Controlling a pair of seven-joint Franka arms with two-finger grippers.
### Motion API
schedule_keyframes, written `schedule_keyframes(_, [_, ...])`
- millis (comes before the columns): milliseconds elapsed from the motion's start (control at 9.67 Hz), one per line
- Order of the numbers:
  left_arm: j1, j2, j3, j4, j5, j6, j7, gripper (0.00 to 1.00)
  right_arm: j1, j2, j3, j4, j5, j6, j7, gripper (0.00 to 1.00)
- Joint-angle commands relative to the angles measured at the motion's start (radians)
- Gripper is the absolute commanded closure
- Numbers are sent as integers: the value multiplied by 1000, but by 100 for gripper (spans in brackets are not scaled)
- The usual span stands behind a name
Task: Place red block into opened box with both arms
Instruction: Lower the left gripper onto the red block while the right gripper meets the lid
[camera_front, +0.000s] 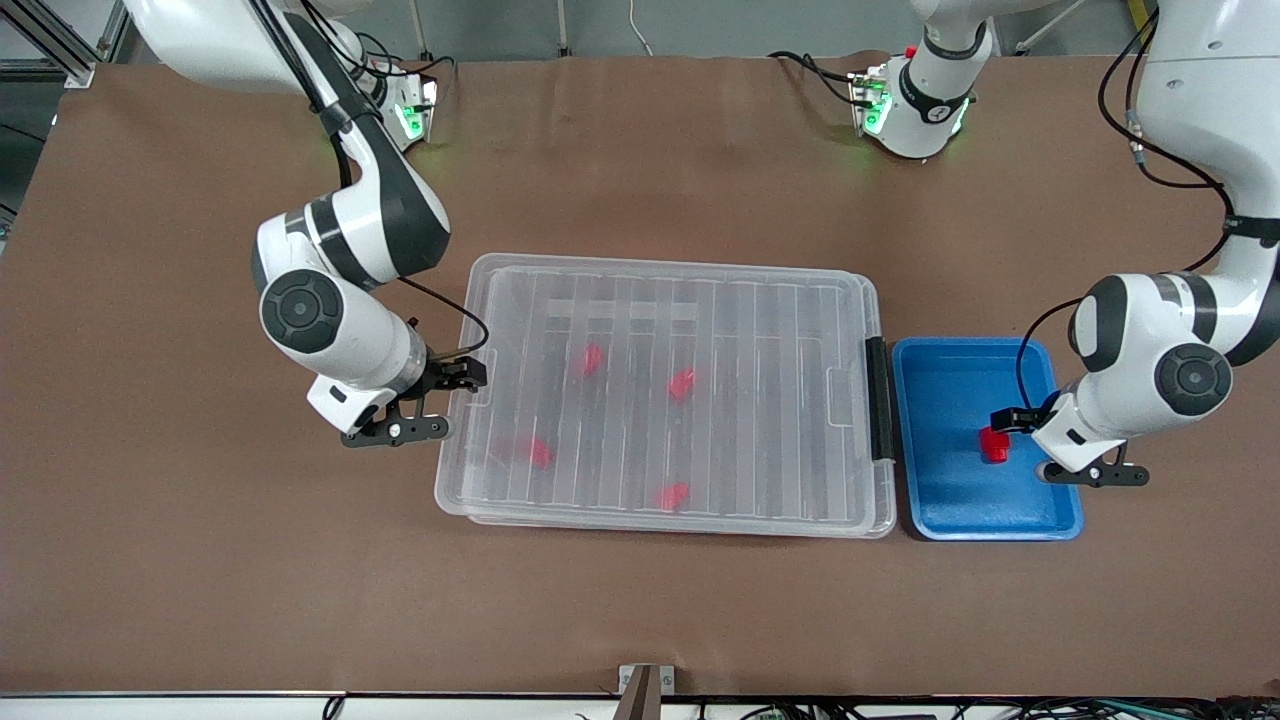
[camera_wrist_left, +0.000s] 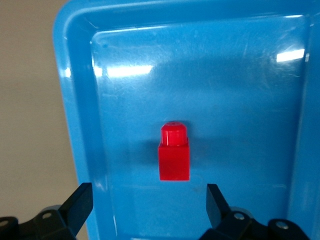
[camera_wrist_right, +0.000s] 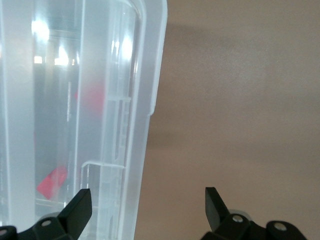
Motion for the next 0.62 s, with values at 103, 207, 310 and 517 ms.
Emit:
schedule_keyframes(103, [12, 78, -14, -4, 3, 84, -14, 7, -6, 21, 2, -13, -67, 30, 27, 0])
schedule_keyframes(207, [4, 86, -15, -3, 3, 87, -16, 13, -6, 28, 2, -13, -81, 31, 25, 0])
schedule_keyframes(310, [1, 97, -15, 1, -9, 102, -20, 20, -19, 29, 2, -14, -98, 27, 24, 0])
schedule_keyframes(517, [5, 126, -15, -1, -10, 134, -20, 32, -42, 29, 2, -22, -128, 25, 19, 0])
